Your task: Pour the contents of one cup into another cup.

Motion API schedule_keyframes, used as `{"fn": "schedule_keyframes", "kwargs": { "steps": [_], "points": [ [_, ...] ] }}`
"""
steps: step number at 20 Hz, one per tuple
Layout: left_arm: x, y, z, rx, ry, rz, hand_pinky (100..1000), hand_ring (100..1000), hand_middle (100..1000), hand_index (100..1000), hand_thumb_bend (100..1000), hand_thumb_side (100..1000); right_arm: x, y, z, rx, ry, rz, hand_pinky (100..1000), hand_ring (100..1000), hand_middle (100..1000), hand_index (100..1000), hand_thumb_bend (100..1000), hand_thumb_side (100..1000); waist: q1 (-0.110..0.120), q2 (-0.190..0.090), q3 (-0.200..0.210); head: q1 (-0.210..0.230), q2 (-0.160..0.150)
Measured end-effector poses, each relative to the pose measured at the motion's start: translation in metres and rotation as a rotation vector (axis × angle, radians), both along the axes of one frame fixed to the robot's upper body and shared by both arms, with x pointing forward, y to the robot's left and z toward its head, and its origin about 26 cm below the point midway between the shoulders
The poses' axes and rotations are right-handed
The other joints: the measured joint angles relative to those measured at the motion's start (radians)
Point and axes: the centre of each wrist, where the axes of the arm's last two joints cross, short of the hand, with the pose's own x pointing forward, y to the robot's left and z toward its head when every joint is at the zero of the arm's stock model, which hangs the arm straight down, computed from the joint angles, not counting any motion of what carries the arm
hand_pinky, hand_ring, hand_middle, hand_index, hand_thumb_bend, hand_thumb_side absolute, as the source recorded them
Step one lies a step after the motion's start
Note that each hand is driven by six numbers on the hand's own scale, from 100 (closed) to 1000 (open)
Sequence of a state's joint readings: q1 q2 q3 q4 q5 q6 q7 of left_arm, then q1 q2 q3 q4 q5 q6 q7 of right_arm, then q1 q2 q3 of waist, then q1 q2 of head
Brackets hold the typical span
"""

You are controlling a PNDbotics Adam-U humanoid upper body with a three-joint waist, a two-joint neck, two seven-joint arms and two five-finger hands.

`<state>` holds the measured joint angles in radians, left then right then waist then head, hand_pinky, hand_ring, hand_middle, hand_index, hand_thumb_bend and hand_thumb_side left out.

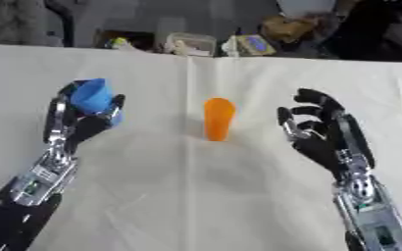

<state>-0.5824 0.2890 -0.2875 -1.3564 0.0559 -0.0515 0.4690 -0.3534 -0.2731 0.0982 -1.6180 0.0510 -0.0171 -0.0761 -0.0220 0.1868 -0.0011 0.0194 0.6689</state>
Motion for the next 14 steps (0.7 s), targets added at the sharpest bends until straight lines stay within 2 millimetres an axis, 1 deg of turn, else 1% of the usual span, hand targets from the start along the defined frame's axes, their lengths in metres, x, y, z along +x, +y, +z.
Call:
{"fn": "schedule_keyframes", "kwargs": {
  "steps": [1, 2, 7, 8, 9, 14],
  "points": [
    [-0.004, 0.001, 0.004, 0.001, -0.003, -0.003, 137, 388, 277, 623, 343, 100, 0.003, 0.0, 0.0, -0.017, 0.001, 0.005, 531, 728, 738, 832, 429, 193, 0.003, 0.0, 0.004, -0.003, -0.002],
    [-0.008, 0.002, 0.008, 0.003, -0.006, -0.006, 138, 389, 278, 624, 395, 100, 0.005, 0.001, 0.0, -0.034, 0.002, 0.009, 532, 735, 744, 835, 403, 250, 0.005, 0.0, 0.008, -0.006, -0.003],
    [-0.027, 0.002, 0.027, -0.001, -0.03, -0.025, 144, 390, 279, 624, 394, 100, 0.019, 0.006, -0.003, -0.126, -0.005, 0.025, 559, 771, 770, 852, 454, 258, 0.019, -0.002, 0.024, -0.024, -0.003],
    [-0.03, 0.001, 0.029, -0.006, -0.034, -0.029, 144, 390, 280, 625, 395, 100, 0.022, 0.007, -0.005, -0.145, -0.006, 0.023, 563, 775, 775, 854, 468, 236, 0.021, -0.002, 0.027, -0.028, -0.003],
    [-0.033, 0.001, 0.031, -0.012, -0.037, -0.034, 144, 390, 280, 625, 395, 100, 0.025, 0.008, -0.006, -0.163, -0.008, 0.02, 564, 776, 776, 855, 462, 260, 0.024, -0.003, 0.03, -0.031, -0.003],
    [-0.042, 0.0, 0.035, -0.031, -0.045, -0.053, 145, 390, 280, 625, 392, 100, 0.038, 0.011, -0.017, -0.223, 0.003, 0.001, 562, 773, 773, 853, 462, 265, 0.036, -0.009, 0.043, -0.045, -0.003]
  ]
}}
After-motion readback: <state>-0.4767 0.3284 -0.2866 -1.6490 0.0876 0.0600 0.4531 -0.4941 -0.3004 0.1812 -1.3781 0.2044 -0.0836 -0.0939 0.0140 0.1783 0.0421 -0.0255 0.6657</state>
